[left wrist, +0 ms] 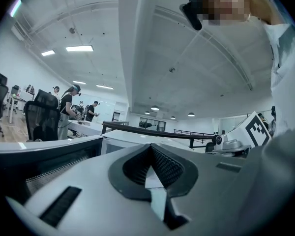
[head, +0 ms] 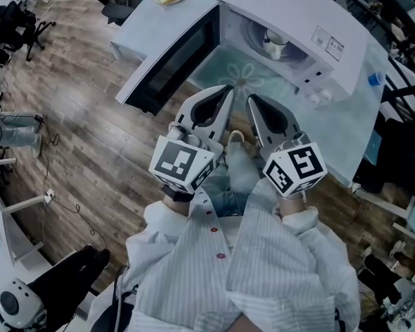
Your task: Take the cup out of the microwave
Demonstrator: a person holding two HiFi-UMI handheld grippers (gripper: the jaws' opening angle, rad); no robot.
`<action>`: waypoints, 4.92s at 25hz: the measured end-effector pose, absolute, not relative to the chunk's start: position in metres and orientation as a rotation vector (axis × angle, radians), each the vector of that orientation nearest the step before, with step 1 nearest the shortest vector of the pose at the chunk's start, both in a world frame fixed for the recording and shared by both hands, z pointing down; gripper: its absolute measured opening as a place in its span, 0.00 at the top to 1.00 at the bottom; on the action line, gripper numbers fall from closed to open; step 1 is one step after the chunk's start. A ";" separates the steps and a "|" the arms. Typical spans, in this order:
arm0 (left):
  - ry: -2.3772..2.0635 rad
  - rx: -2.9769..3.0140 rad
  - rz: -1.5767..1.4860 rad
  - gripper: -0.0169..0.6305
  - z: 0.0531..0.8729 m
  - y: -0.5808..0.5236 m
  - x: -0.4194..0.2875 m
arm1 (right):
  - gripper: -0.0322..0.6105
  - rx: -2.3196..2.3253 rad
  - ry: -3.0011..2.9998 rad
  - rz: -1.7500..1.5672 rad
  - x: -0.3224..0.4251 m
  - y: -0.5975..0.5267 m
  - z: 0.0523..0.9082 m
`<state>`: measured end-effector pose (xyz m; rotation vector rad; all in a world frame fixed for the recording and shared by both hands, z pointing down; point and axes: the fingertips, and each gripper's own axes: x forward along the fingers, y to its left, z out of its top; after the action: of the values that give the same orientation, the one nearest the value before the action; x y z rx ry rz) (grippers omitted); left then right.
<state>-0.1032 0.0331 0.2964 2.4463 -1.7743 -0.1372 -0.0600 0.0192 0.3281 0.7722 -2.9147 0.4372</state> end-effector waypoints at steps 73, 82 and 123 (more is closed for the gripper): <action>-1.392 2.585 0.014 0.96 0.378 -0.149 -0.072 | 0.89 1.165 -2.703 0.540 -0.041 -0.143 0.408; -1.362 2.590 0.019 0.96 0.398 -0.153 -0.072 | 0.89 1.259 -2.675 0.513 -0.030 -0.149 0.427; -1.372 2.584 0.055 0.96 0.416 -0.143 -0.111 | 0.68 1.548 -2.484 0.453 -0.024 -0.190 0.482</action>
<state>-0.1108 -0.1431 0.4157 2.5842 -1.3718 0.0546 -0.0240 -0.1899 0.4823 1.5483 -2.4844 0.4529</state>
